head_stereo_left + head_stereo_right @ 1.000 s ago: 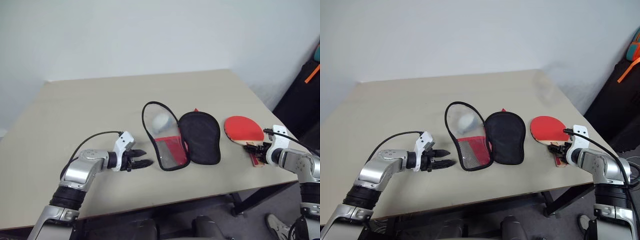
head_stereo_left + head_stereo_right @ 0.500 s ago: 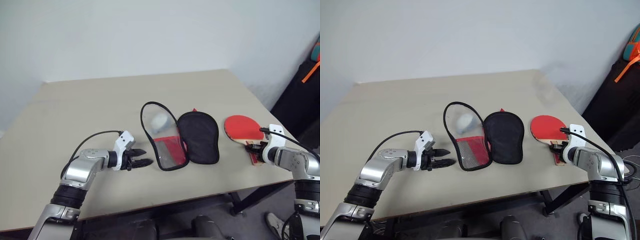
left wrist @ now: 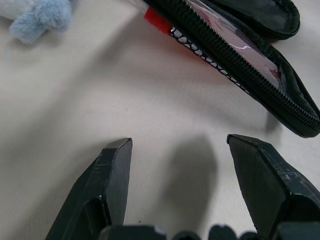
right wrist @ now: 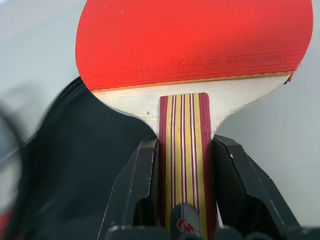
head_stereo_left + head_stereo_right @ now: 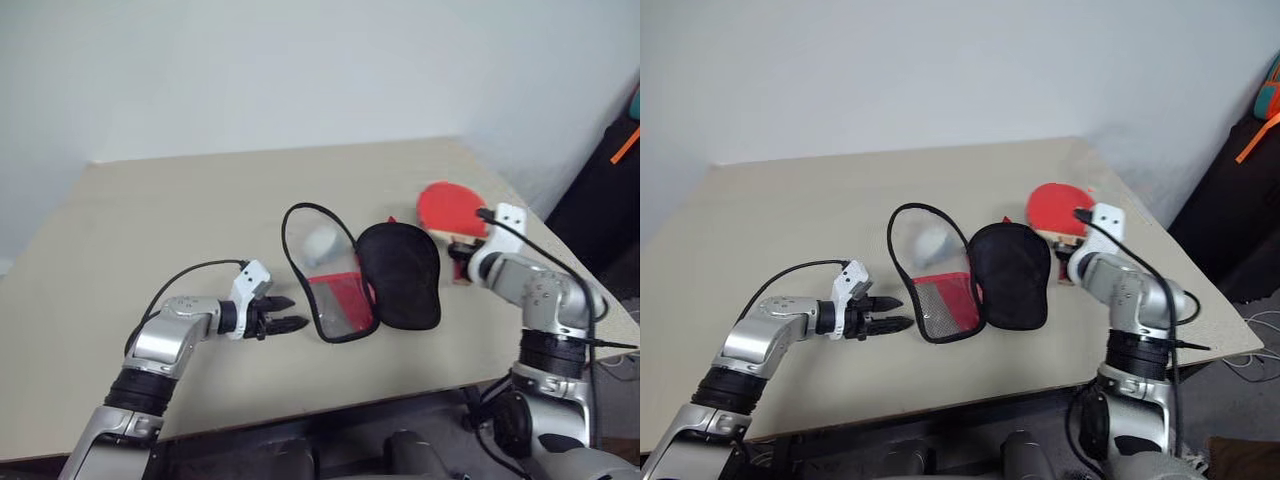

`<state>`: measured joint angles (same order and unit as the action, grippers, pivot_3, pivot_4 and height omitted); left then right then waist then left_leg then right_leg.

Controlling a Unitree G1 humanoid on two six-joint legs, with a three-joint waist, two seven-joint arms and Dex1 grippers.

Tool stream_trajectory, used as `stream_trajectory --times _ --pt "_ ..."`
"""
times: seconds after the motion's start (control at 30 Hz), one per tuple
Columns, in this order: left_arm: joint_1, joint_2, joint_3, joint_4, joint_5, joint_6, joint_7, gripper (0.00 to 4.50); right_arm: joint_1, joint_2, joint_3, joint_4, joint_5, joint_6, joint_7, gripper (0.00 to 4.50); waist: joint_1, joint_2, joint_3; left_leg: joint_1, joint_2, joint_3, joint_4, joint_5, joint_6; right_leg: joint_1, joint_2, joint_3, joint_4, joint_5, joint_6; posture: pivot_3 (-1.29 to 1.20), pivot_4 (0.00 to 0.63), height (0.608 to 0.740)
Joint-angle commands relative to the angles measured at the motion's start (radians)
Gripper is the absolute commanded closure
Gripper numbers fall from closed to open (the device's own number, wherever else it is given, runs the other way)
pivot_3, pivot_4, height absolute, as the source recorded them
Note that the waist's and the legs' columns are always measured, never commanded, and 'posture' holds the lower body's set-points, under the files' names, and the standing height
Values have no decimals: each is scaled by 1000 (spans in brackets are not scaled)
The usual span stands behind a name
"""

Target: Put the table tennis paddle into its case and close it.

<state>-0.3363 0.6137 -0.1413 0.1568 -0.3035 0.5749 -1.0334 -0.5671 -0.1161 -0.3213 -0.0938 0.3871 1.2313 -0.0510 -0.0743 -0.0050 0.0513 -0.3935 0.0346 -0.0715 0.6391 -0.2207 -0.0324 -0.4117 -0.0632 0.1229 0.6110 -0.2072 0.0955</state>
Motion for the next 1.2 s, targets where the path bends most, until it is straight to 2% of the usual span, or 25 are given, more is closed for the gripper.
stream_trajectory --times 0.03,0.4,0.57,0.97,1.2 --pt "-21 -3 -3 -3 13 -8 4 1248 30 17 39 -67 -8 -30 2 3352 1 0 0 0 0 0 0 0 0 0 0 0 0 0 0 0 0 740" --pt "-37 -17 -16 -1 22 5 -7 1248 98 113 131 -12 -46 -94 2 3352 -5 1 0 1 0 0 1 0 0 0 0 0 0 0 0 0 0 740" --pt "-58 -18 -19 21 29 -1 -15 1248 96 145 146 -14 -49 -99 6 3352 -26 1 0 1 0 0 0 0 0 0 0 0 0 0 0 0 0 740" --pt "-60 -23 -28 26 31 -4 -12 1248 158 147 191 -125 -51 -64 20 3352 -33 1 0 1 0 -1 -1 0 0 0 0 0 0 0 0 0 0 740" --pt "-67 -25 -31 33 33 -2 -11 1248 194 128 260 -176 -67 -72 36 3352 -33 1 0 1 0 -1 -1 0 0 0 0 0 0 0 0 0 0 740"
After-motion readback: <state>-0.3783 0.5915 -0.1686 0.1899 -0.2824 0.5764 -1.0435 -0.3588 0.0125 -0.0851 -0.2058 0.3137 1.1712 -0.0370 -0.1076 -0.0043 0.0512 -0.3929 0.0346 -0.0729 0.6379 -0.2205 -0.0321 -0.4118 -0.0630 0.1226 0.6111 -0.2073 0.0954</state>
